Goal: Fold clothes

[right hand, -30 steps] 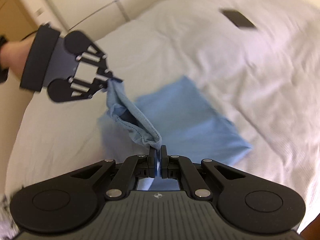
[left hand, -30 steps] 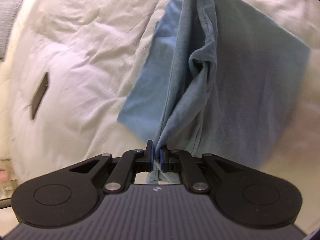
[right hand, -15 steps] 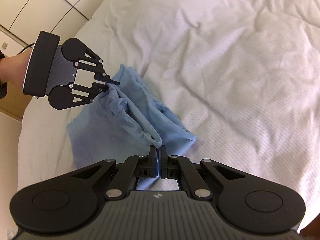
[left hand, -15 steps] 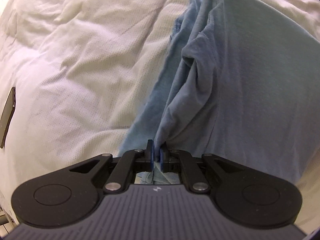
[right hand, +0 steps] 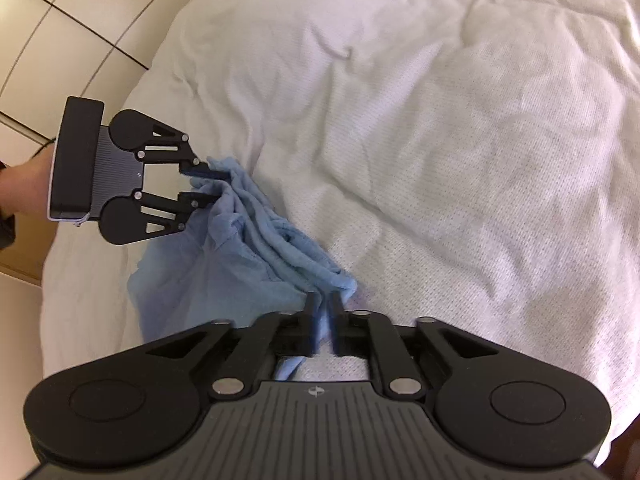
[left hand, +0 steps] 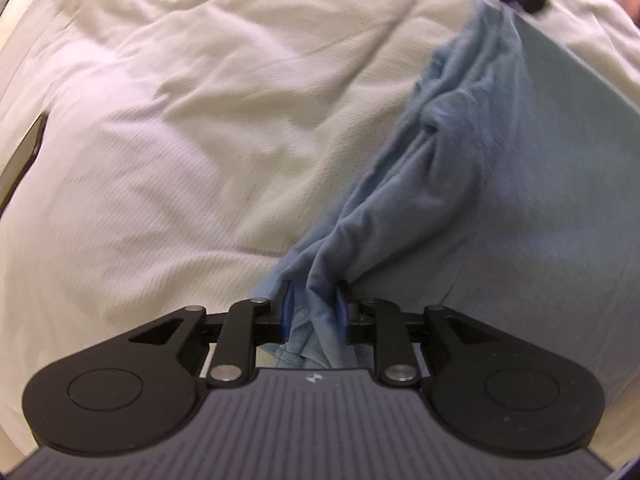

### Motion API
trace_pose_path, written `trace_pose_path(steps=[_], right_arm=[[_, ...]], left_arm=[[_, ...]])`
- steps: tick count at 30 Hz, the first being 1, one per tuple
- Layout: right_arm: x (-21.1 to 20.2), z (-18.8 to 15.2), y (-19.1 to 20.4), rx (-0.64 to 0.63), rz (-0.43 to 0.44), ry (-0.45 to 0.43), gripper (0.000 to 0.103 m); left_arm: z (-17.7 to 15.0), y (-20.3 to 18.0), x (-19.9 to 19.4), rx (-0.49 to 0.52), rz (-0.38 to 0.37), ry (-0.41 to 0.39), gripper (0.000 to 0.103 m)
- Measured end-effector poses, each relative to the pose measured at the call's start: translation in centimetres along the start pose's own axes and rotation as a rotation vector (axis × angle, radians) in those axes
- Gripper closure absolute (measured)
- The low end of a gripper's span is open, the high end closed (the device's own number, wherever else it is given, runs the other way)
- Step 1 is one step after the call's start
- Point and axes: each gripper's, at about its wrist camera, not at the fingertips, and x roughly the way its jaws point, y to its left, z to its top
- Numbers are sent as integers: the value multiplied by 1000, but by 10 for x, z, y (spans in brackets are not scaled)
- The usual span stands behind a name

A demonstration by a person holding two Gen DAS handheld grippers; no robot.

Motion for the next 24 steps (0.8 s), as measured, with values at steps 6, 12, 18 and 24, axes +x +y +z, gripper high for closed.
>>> trace_pose_path(steps=[6,12,18,24], right_arm=[[10,-3,6,-3,22,1,72],[22,2,9,16,5,10,98],[4,6,19,-63,-41,-35,102],[19,2,14,-54,-73,-17,102]], left_arm=[[-22,7,-14,-130,31,-18,79],[-50,16,-26,-389,36,-41,78],[-65,20,-28,-576,7,-82,74],[-81,53,-11,-936,-60,-117,74]])
